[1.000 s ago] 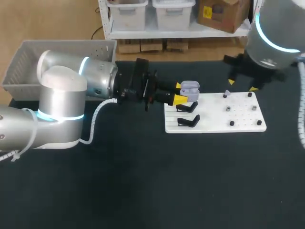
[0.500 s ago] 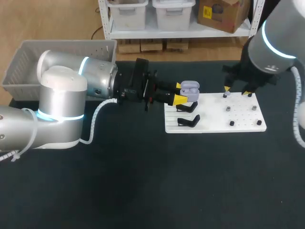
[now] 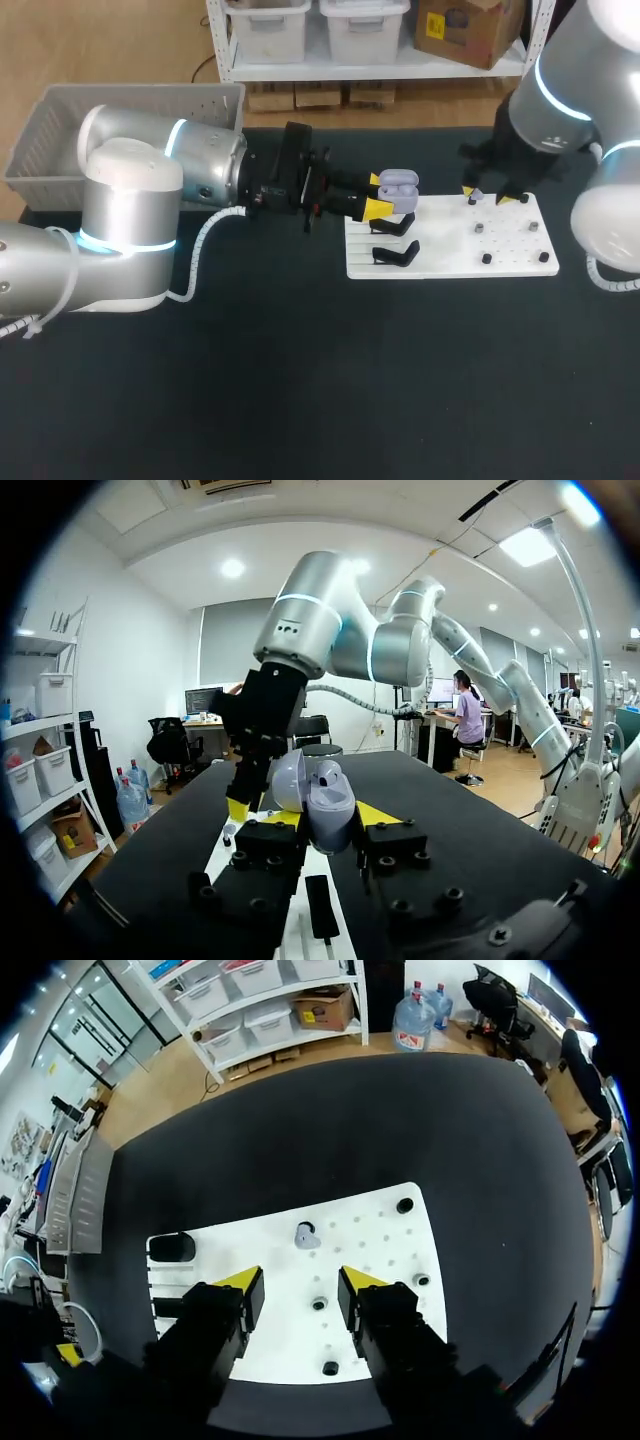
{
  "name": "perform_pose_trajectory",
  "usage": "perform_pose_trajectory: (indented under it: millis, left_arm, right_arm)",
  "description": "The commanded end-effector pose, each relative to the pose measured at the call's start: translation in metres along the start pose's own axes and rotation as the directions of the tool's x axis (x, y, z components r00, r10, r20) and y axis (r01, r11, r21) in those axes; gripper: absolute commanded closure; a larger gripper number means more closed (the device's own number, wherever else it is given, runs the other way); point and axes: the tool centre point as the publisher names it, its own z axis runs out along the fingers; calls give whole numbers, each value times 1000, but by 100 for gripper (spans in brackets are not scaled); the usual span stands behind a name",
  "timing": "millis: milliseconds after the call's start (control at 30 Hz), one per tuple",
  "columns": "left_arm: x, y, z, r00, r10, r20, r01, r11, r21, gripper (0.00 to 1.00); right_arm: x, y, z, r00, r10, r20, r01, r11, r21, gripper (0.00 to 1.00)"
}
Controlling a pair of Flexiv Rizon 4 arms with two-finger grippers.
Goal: Pick up each earbud case from the left stands, insert the matching earbuds, close the lid, and place the case in the box.
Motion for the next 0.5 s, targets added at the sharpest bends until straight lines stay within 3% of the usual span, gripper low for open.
perform_pose_trajectory:
  millis: [33,500]
  left_arm:
    - [1,1,0,1000,0,0,0,1000,1,100]
    - [1,1,0,1000,0,0,0,1000,1,100]
  right_arm:
    - [-4,1,7,1000,-1,-5,1,1000,-11,52]
    - [-3,-1,22,999,18,-26,-19,999,-38,53]
